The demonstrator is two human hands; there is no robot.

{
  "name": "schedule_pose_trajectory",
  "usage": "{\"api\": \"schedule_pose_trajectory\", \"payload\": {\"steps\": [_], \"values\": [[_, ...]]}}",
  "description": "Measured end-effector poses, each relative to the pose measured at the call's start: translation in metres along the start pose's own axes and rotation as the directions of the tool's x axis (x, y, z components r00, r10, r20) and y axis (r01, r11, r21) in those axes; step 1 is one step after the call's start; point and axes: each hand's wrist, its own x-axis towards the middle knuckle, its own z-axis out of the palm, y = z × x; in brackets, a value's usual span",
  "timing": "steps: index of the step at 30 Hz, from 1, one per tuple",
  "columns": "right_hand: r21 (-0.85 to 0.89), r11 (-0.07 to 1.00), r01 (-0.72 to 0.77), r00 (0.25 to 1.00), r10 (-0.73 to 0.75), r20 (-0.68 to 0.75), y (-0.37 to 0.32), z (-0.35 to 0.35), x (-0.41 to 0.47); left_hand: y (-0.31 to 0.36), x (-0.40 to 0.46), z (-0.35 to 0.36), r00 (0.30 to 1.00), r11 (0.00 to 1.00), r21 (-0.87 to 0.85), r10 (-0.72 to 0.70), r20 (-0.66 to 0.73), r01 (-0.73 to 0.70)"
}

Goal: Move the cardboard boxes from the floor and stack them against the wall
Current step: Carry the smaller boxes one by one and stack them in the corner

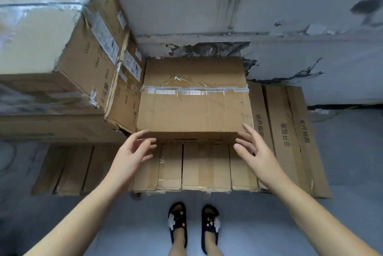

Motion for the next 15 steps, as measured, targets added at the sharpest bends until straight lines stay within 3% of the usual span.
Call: {"api": "schedule_pose_trajectory", "payload": {"steps": [7, 12, 15], "values": [[0.044, 0.995, 0.087, 0.996, -0.087, 0.000, 0.003, -0.004, -0.124, 0.007, -0.118, 0.017, 0.973, 0.979, 0.079, 0.174, 0.150, -0.187], [0.136, 0.990, 0.042, 0.984, -0.018, -0.177, 0.033, 0.013, -0.188, -0.025, -0.150, 0.034, 0.976, 0.977, 0.129, 0.150, 0.156, -0.171], [0.191, 0.981, 0.027, 0.947, 0.036, -0.318, 0.047, 0.035, -0.215, -0.035, -0.154, 0.042, 0.952, 0.977, 0.128, 0.132, 0.275, -0.172]]}}
